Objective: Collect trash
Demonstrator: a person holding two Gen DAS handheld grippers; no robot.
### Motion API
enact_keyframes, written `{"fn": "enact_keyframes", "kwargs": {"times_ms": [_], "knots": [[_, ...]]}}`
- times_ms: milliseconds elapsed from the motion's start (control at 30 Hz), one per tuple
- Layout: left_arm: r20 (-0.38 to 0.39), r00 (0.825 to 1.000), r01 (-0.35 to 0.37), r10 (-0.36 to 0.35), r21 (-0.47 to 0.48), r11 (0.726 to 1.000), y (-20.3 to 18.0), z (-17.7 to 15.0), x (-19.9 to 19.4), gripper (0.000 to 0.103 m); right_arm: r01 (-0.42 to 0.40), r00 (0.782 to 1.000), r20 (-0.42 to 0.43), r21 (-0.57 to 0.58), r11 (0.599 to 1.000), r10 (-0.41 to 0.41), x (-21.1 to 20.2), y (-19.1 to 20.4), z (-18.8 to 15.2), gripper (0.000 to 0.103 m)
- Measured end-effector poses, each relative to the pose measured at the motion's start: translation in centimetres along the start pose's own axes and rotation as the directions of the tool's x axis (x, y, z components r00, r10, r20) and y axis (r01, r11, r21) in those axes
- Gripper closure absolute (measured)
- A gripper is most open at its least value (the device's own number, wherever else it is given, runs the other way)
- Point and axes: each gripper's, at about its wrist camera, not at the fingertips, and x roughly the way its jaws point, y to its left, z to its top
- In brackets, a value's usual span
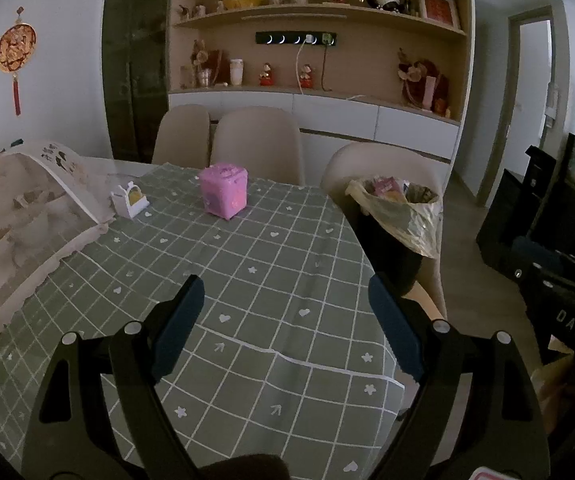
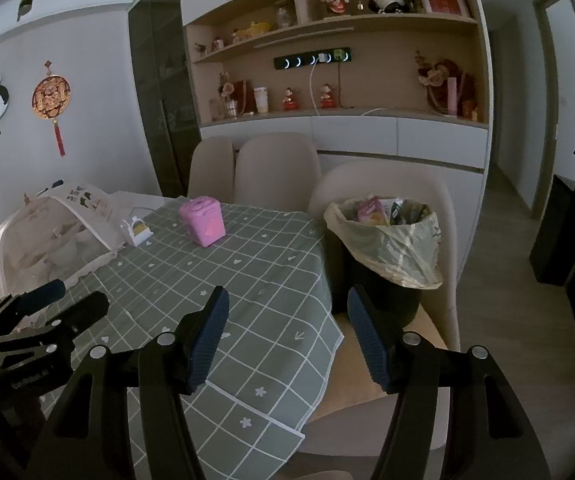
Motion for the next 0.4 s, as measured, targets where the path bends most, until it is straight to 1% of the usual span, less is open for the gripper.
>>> {"fn": "enact_keyframes", "kwargs": {"times_ms": [167,267,333,367,400], "knots": [[-0.004,1.000,0.008,-0.008,-0.011,1.000,0.3,-0.2,0.0,0.023,0.009,1.000,0.007,0.004,1.000,-0.009,-0.6,0.1,0.1,0.045],[-0.030,1.000,-0.006,0.005,-0.025,1.000,0.7,-0.4,0.6,0.023,0.008,1.000,0.006,0.003,1.000,-0.008,-0.6,0.1,0.1,0.045],[-0.084,0.996,-0.034,0.029,-0.054,0.998,2.1,-1.0,2.3,0.023,-0.001,1.000,0.000,0.008,1.000,0.001,-0.5,0.0,0.1,0.045],[-0.123,0.991,-0.058,0.048,-0.082,0.995,3.2,-1.5,3.4,0.023,-0.007,1.000,-0.004,0.012,1.000,0.007,-0.4,0.0,0.1,0.045],[-0.172,0.983,-0.091,0.069,-0.120,0.989,4.7,-2.1,4.7,0.023,-0.021,1.000,-0.012,0.014,1.000,0.021,0.0,0.0,0.1,0.045]]}}
